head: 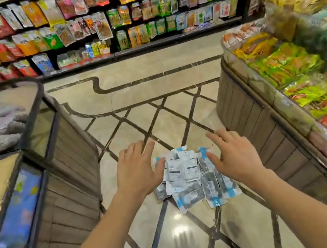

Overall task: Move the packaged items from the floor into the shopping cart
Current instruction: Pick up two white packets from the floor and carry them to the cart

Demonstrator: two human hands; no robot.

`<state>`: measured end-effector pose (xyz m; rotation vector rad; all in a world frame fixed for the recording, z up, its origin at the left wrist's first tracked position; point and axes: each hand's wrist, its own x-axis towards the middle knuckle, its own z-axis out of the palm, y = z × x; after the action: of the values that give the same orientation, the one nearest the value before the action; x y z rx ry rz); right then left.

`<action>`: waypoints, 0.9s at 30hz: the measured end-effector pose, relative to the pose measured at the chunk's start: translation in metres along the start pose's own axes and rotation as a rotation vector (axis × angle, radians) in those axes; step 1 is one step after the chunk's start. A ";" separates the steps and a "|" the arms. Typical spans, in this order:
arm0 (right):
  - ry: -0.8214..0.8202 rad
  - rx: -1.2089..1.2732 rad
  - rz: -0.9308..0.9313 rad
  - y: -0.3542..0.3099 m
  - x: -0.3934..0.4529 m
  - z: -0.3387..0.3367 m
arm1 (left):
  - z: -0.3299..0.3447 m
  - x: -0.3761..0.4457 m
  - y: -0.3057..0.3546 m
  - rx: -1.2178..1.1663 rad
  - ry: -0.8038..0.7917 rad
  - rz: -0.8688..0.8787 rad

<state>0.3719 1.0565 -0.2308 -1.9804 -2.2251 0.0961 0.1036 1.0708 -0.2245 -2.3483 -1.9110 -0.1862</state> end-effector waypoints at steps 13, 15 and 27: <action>-0.217 -0.037 0.062 -0.001 0.145 0.124 | 0.150 0.128 -0.061 -0.187 -0.139 0.033; -0.238 -0.016 0.074 0.004 0.162 0.154 | 0.185 0.143 -0.068 -0.196 -0.162 0.038; -0.497 -0.037 0.171 0.082 0.233 0.451 | 0.493 0.173 -0.060 -0.160 -0.320 0.008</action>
<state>0.3537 1.3234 -0.6702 -2.3711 -2.3265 0.6368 0.0929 1.3290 -0.6824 -2.6253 -2.0939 0.0442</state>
